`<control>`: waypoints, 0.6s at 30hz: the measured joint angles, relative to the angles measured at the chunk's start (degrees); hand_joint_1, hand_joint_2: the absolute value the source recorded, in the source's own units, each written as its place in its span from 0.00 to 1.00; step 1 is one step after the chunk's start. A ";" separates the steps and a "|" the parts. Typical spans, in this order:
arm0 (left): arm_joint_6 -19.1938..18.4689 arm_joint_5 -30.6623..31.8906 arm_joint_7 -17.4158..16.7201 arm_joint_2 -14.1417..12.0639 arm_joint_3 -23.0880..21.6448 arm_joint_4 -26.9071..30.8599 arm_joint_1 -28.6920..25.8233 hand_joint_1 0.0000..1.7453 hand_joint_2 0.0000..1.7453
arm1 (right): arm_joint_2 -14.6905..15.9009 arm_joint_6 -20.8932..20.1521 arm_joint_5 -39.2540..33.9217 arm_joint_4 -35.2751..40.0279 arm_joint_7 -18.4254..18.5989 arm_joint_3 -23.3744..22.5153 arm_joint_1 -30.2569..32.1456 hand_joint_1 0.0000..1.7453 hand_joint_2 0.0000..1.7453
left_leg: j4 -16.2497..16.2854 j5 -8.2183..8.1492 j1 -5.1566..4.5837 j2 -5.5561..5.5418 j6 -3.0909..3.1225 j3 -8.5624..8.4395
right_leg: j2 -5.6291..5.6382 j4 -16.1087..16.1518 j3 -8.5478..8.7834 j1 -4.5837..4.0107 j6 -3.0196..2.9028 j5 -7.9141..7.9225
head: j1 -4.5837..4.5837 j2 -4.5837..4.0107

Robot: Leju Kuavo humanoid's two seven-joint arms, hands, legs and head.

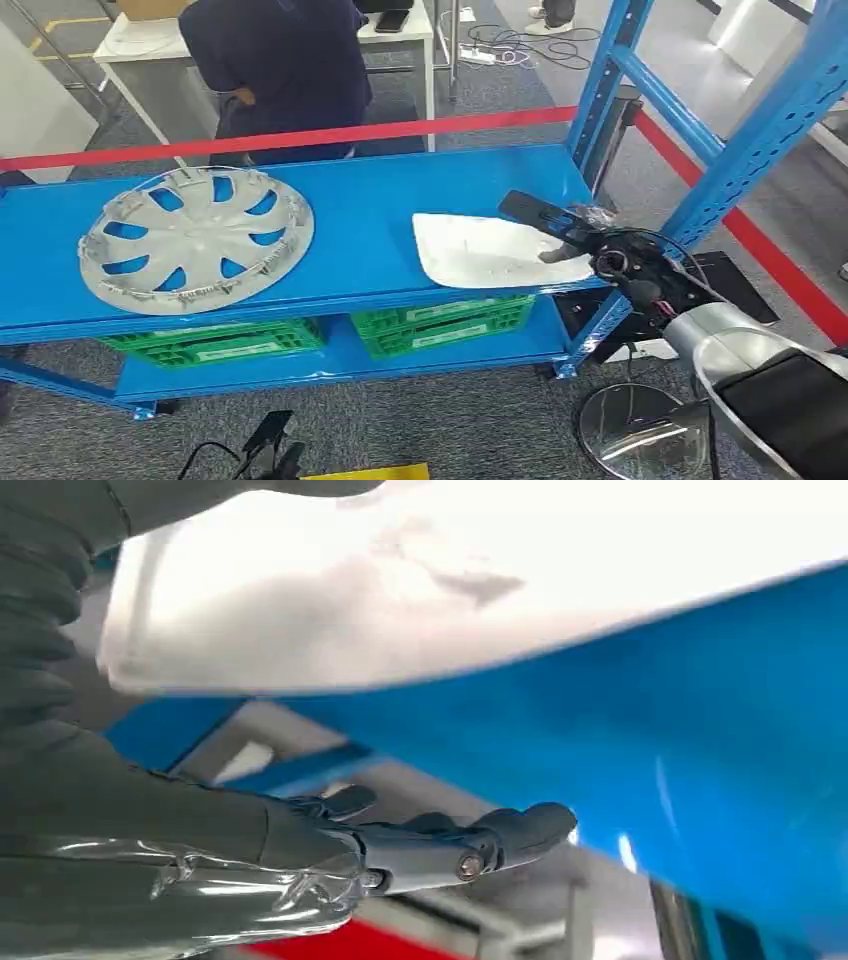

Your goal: Take the parts from the cabinet and place them on the table.

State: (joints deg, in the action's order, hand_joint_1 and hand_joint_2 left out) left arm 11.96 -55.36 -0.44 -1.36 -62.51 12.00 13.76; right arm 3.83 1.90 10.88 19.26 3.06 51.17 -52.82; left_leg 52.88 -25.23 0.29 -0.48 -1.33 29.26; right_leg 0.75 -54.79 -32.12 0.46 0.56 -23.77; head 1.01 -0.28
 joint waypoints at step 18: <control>0.07 0.55 0.15 -0.15 0.00 0.00 0.08 0.00 0.00 | 1.00 -4.41 -16.23 -0.44 -5.01 -10.97 2.27 0.00 1.00 | 0.00 0.00 0.00 0.00 0.00 -0.01 | 0.00 0.00 0.01 0.00 0.00 0.00 | 0.00 0.00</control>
State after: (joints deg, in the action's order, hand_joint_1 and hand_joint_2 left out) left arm 12.02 -54.82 -0.28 -1.51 -62.51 12.00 13.84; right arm 4.83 -2.51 -5.35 18.82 -1.95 40.20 -50.55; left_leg 52.88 -25.23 0.29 -0.48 -1.33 29.25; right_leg 0.75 -54.79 -32.12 0.46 0.56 -23.77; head 1.01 -0.28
